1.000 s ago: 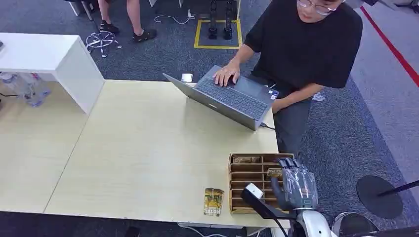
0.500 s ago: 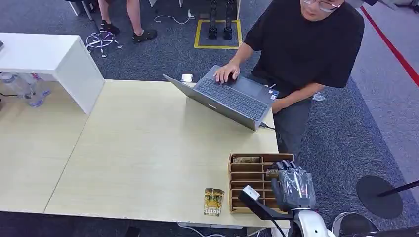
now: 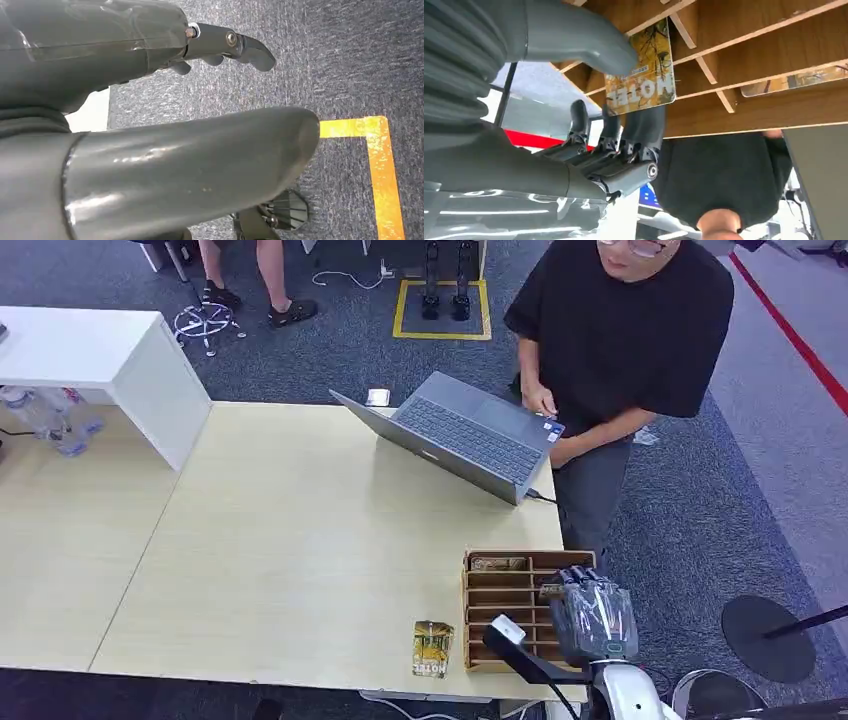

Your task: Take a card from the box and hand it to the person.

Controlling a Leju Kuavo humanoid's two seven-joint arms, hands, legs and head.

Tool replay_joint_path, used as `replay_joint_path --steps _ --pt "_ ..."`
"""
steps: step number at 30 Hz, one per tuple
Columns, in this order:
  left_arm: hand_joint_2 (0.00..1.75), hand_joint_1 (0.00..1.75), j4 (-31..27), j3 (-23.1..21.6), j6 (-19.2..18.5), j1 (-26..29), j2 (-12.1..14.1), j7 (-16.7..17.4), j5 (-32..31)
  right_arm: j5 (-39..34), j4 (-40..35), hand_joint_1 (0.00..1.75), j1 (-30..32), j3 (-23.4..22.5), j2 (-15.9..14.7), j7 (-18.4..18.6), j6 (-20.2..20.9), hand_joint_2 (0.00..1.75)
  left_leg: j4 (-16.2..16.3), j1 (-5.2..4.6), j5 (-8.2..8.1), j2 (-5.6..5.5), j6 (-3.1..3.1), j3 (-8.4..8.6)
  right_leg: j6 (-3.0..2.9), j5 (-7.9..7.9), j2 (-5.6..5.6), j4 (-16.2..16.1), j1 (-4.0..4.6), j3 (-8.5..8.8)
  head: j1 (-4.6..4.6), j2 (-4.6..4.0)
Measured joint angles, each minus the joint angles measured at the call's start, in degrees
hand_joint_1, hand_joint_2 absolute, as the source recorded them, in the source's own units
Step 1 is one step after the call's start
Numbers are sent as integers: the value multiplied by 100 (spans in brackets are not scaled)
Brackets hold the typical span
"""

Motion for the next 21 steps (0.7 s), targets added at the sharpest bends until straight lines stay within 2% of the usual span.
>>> replay_joint_path --steps 4,21 --pt "0 0 -2 0 0 1 0 -2 7 2 2 143 -34 0 0 0 2 175 0 0 0 0 0 1 0 0 0 0 0 1 0 0" --pt "0 0 0 0 2 1 0 -50 9 2 2 140 -36 2 0 0 15 175 0 0 0 1 0 3 0 0 1 0 0 2 0 0"
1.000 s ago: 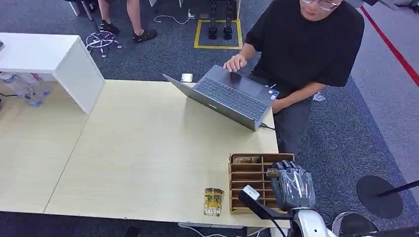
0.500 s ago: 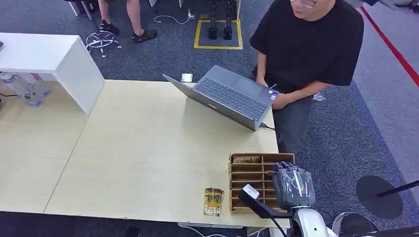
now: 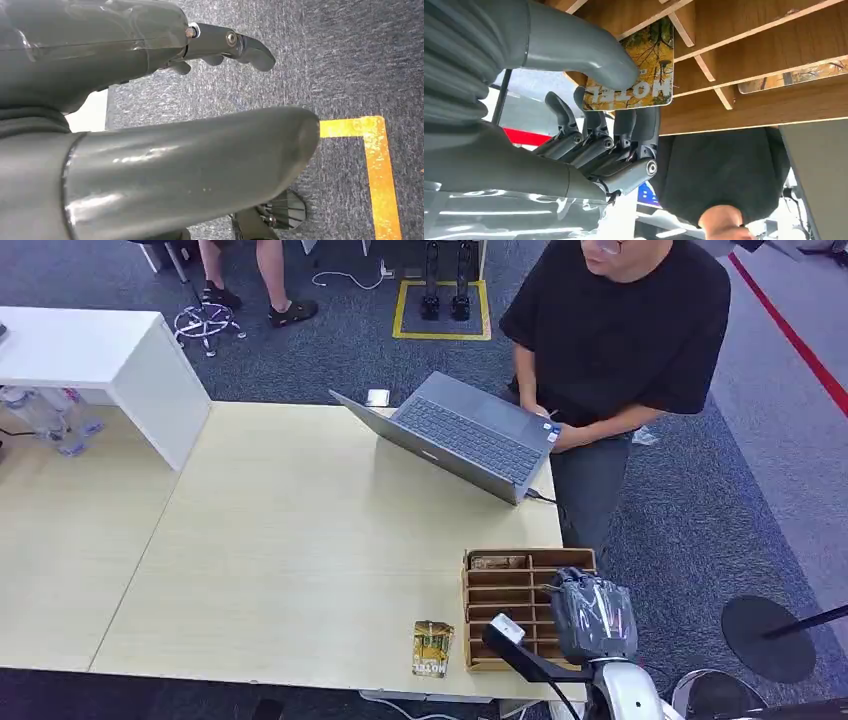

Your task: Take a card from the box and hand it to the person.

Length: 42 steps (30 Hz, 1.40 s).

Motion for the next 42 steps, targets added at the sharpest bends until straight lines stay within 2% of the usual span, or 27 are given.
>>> replay_joint_path --steps 7,14,17,21,24,29,42 --pt "0 0 -2 0 0 0 0 -9 0 -2 0 140 0 0 0 0 2 175 0 0 0 0 0 0 0 0 0 0 0 0 0 0" --pt "0 0 0 0 0 0 0 -9 0 0 0 152 -1 0 0 0 11 175 0 0 0 0 0 0 0 0 0 0 0 0 0 0" --pt "0 0 0 0 6 0 0 -24 0 -24 -17 150 -7 -4 -22 -2 19 175 0 0 0 0 0 1 0 0 0 0 0 1 0 0" --pt "0 0 -2 2 44 0 0 -33 35 -487 -238 154 -8 -74 -127 -120 103 175 1 0 0 0 0 0 0 0 0 0 0 0 0 0" --pt "0 0 0 2 55 1 0 -37 61 -836 -480 166 -16 -140 -214 -212 181 175 1 0 0 0 0 0 0 0 0 0 0 0 0 0" --pt "0 0 -2 2 81 1 0 -48 155 -1453 -961 168 -35 -293 -352 -306 256 175 1 0 0 0 0 0 0 0 0 0 0 -1 -2 0" --pt "0 0 0 2 122 1 0 -57 232 -1869 -1792 169 -37 -706 -584 -393 249 175 1 0 0 0 0 1 0 0 0 0 0 -1 -2 2"
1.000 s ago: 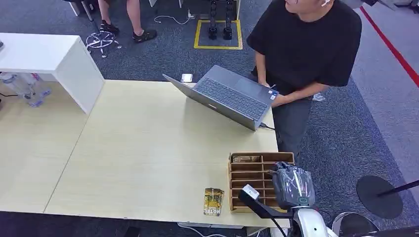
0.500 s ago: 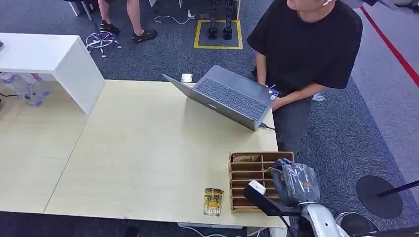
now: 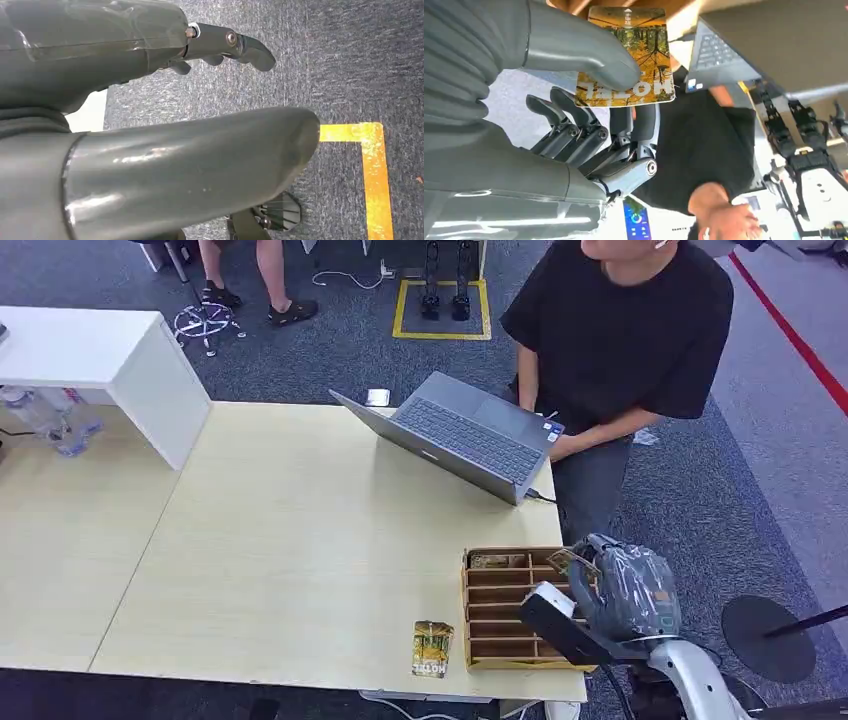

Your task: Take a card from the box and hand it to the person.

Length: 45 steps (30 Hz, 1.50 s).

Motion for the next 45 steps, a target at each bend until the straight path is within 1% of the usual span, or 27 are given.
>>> replay_joint_path --steps 5,11,14,17,22,23,27,32,35,37,43,45 --pt "0 0 0 0 0 0 0 -7 0 -61 -146 175 0 -81 -37 -20 0 175 0 0 0 0 0 0 0 0 0 0 -1 0 2 -2" --pt "0 0 -2 0 0 0 0 -37 -13 -182 -297 175 -1 -311 -83 -94 -59 175 0 0 0 0 0 -1 0 0 0 0 0 1 0 -2" --pt "0 0 -2 0 -18 0 0 -46 -83 -205 -301 166 -19 -513 -83 -207 -129 175 0 0 0 0 0 -1 0 0 0 0 -1 0 2 -2" --pt "0 0 -2 -2 -44 0 0 -59 -188 -179 -258 166 -68 -721 -83 -317 -177 175 0 0 0 0 0 -3 0 0 0 0 0 0 0 -2" --pt "0 0 -2 -37 -98 0 0 -77 -321 -201 78 161 -205 -1099 -81 -494 -197 175 0 0 0 -1 0 -4 0 0 -1 0 -1 1 0 -2" --pt "0 0 0 -48 -109 -2 0 -76 -328 -203 156 157 -231 -1163 -81 -505 -186 175 0 0 0 -1 0 -3 0 0 -1 0 -1 1 2 -2" --pt "0 0 -2 -98 -144 0 0 -77 -345 -203 511 155 -339 -1381 -81 -562 -144 175 0 0 0 -2 0 -4 0 0 -2 0 -1 0 2 -2" --pt "0 0 -2 -168 -151 0 0 -83 -352 -287 829 155 -401 -1539 -63 -610 -153 175 0 0 0 -2 0 -5 0 0 -2 0 -1 -1 2 -2" --pt "0 0 -2 -190 -166 0 -2 -92 -358 -442 1023 164 -424 -1604 -26 -617 -194 175 0 0 0 -2 0 -5 0 0 -2 0 -1 0 2 -2" --pt "0 0 -2 -197 -184 0 -2 -92 -361 -500 1130 155 -424 -1648 4 -612 -238 175 0 0 0 -2 0 -5 0 0 -3 0 -1 0 0 -2" --pt "0 0 0 -284 -195 0 -13 -92 -369 -560 1576 157 -441 -1749 85 -474 -536 175 0 0 0 -2 0 -4 0 0 -2 0 -1 -1 2 -2" --pt "0 0 0 -291 -197 1 -17 -90 -369 -557 1696 154 -441 -1801 122 -433 -627 175 0 0 0 -2 0 -5 0 0 -2 0 -1 -1 0 -2"
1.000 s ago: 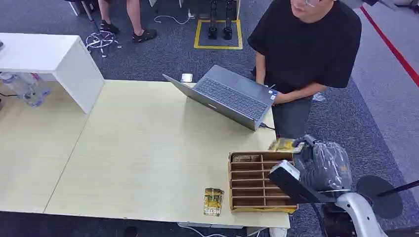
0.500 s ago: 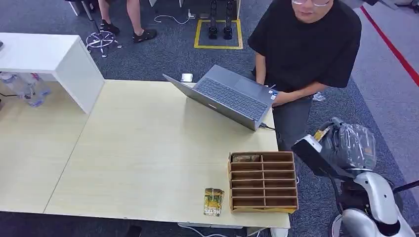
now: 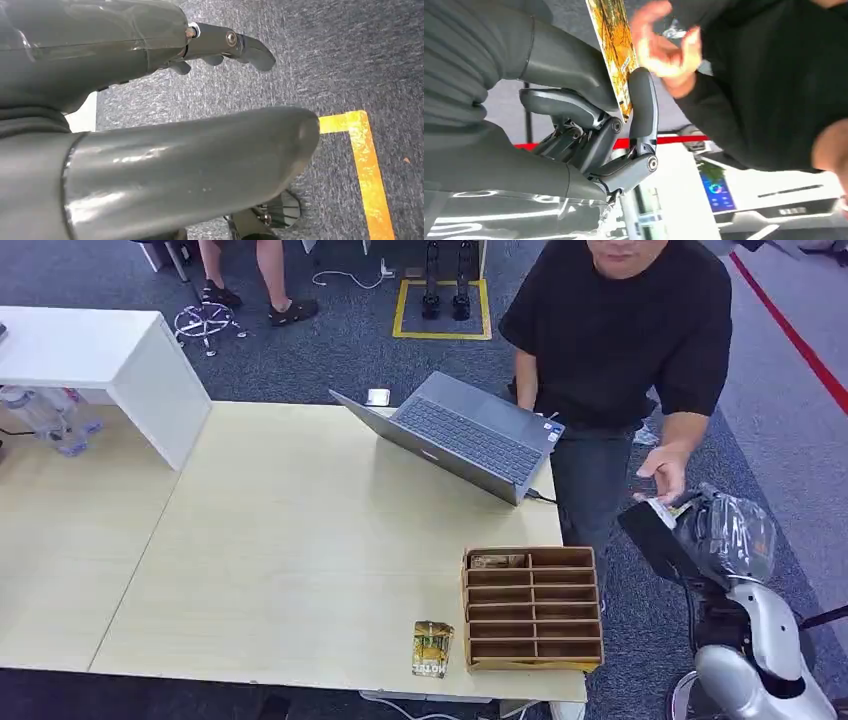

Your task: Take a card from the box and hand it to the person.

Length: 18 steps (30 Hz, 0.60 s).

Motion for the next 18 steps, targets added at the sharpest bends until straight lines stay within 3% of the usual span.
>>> replay_joint_path --steps 11,15,16,17,18 --pt "0 0 -2 -92 -7 0 -17 9 -11 553 667 147 16 -177 179 254 -409 175 0 0 0 0 0 2 0 0 0 0 0 0 0 0" --pt "0 0 -2 -127 -22 0 -17 9 -13 781 800 129 33 -208 214 308 -420 175 0 0 0 0 0 9 0 0 1 0 0 -1 2 0" --pt "0 0 0 -140 -24 1 -17 11 -15 862 830 49 42 -216 221 332 -420 175 0 0 0 0 0 11 0 0 1 0 0 -1 0 0" --pt "0 0 -2 -140 -28 1 -17 11 -17 961 850 3 54 -214 225 361 -415 175 0 0 0 0 0 12 0 0 1 0 0 -1 2 0" --pt "0 0 -2 -140 -28 1 -17 11 -22 1056 866 0 71 -216 225 374 -404 175 0 0 0 0 0 12 0 0 1 0 0 -1 0 0"
